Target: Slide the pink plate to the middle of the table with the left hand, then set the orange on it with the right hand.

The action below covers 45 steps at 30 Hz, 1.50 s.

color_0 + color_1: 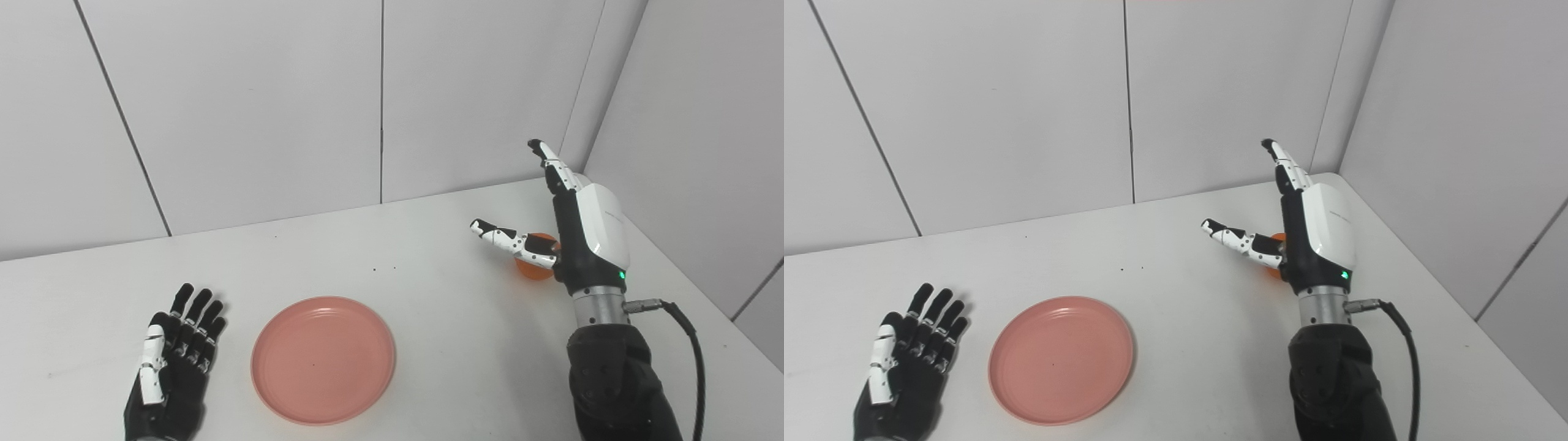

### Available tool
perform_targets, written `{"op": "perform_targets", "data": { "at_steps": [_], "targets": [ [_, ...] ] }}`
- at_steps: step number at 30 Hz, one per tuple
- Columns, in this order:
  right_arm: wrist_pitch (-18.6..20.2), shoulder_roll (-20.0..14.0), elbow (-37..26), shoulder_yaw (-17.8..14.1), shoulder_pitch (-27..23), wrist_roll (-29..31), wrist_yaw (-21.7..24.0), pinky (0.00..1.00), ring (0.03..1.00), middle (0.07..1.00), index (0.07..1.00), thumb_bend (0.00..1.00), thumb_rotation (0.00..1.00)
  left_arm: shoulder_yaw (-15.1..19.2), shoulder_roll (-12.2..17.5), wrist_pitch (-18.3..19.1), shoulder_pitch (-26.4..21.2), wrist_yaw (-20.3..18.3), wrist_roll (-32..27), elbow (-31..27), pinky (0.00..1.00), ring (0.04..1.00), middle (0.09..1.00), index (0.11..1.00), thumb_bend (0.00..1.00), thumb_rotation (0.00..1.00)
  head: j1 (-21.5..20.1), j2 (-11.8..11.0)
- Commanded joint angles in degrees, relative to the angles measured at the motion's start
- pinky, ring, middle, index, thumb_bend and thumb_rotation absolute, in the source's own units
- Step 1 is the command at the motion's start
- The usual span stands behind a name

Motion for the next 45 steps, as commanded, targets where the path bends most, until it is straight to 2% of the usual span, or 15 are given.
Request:
{"op": "perform_targets", "data": {
  "at_steps": [1, 6, 11, 17, 18, 22, 25, 45],
  "targets": [
    [1.6, -2.3, -1.0, -1.3, -2.1, -1.3, 0.8, 0.78, 0.879, 0.925, 0.923, 0.88, 0.46, 0.1, 0.9, 1.7, 0.8, -0.1, 0.1, 2.4, 1.00, 0.969, 0.973, 0.976, 0.32, 1.00, -0.2, -0.1],
    [4.5, -4.3, -0.3, -2.5, -2.4, -2.6, 2.4, 0.77, 0.895, 0.951, 0.943, 0.89, 0.41, 0.1, 1.3, 1.7, 0.6, -0.6, 0.2, 2.7, 1.00, 0.979, 0.981, 0.984, 0.33, 1.00, -0.3, 0.0],
    [5.5, -5.4, 1.6, -3.3, -2.5, -3.1, 2.4, 0.77, 0.892, 0.947, 0.941, 0.89, 0.36, 0.3, 1.2, 2.1, 0.8, -0.2, 0.2, 2.1, 1.00, 0.972, 0.974, 0.978, 0.34, 1.00, -0.5, 0.0],
    [5.9, -6.9, 5.1, -3.8, -2.5, -2.4, 2.6, 0.74, 0.878, 0.940, 0.940, 0.91, 0.39, 0.4, 1.6, 2.3, 0.7, -0.5, 0.0, 2.3, 1.00, 0.972, 0.979, 0.980, 0.34, 1.00, -1.2, 0.3],
    [6.2, -6.8, 5.6, -3.9, -2.5, -2.9, 3.1, 0.72, 0.872, 0.939, 0.943, 0.91, 0.40, 0.5, 1.6, 2.2, 0.6, -0.7, -0.1, 2.5, 1.00, 0.971, 0.979, 0.979, 0.35, 1.00, -1.2, 0.3],
    [6.5, -6.1, 7.6, -5.2, -3.1, -3.2, 5.5, 0.72, 0.886, 0.952, 0.962, 0.91, 0.42, 0.5, 1.9, 1.9, 0.6, -0.8, -0.1, 2.8, 0.99, 0.967, 0.979, 0.972, 0.35, 1.00, -1.4, 0.4],
    [6.5, -6.1, 8.9, -5.9, -3.3, -2.2, 6.6, 0.72, 0.883, 0.948, 0.960, 0.93, 0.41, 0.6, 2.0, 2.1, 0.5, -0.8, -0.5, 2.9, 1.00, 0.974, 0.986, 0.975, 0.34, 1.00, -1.4, 0.7],
    [5.8, -9.1, 19.8, -4.9, -5.3, 4.1, 1.8, 0.74, 0.862, 0.916, 0.924, 1.00, 0.36, 0.8, 2.5, 3.3, 0.5, -0.3, -1.2, 1.7, 0.98, 0.958, 0.971, 0.961, 0.34, 1.00, -1.5, 2.0]
  ]
}}
